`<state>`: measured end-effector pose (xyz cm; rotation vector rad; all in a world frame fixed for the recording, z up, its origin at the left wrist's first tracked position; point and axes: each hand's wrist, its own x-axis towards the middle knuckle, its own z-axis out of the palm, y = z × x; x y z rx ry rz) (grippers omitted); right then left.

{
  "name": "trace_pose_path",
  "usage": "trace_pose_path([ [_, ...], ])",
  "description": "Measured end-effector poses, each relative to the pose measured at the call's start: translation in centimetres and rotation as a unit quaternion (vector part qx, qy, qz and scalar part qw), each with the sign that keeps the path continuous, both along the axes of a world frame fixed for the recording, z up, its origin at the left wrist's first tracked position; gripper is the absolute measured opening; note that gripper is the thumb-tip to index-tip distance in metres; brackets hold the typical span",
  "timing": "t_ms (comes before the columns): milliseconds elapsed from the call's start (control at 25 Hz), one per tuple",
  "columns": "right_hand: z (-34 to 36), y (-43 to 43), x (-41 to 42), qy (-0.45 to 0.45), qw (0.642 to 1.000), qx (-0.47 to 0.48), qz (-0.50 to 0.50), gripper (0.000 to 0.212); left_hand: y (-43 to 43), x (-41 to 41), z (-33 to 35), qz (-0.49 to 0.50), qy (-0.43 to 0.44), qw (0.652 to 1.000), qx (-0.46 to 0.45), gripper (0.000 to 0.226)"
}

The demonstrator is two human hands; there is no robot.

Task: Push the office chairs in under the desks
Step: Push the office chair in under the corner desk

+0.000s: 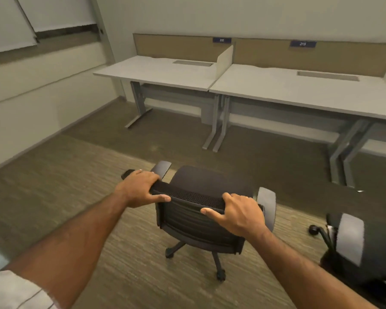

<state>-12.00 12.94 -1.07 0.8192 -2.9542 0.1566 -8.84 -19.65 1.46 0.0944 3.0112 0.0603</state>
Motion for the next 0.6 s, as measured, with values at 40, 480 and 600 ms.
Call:
trace_pose_path([
  [40,0.2,-0.1,0.2,0.005,1.000,0.004,-0.006,0.093,-0.4,-0.2,-0.5,-0.006,0.016,1.000,0.007,0.109],
  [480,1.6,-0.1,-6.8,0.031,0.998,0.043,0.045,0.084,0.0,-2.7,-1.6,0.038,0.130,0.990,0.034,0.088],
  [600,1.3,-0.6,-10.0,0.034,0.996,0.049,0.063,0.081,0.1,-4.4,-2.1,0.075,0.141,0.987,0.032,0.089],
])
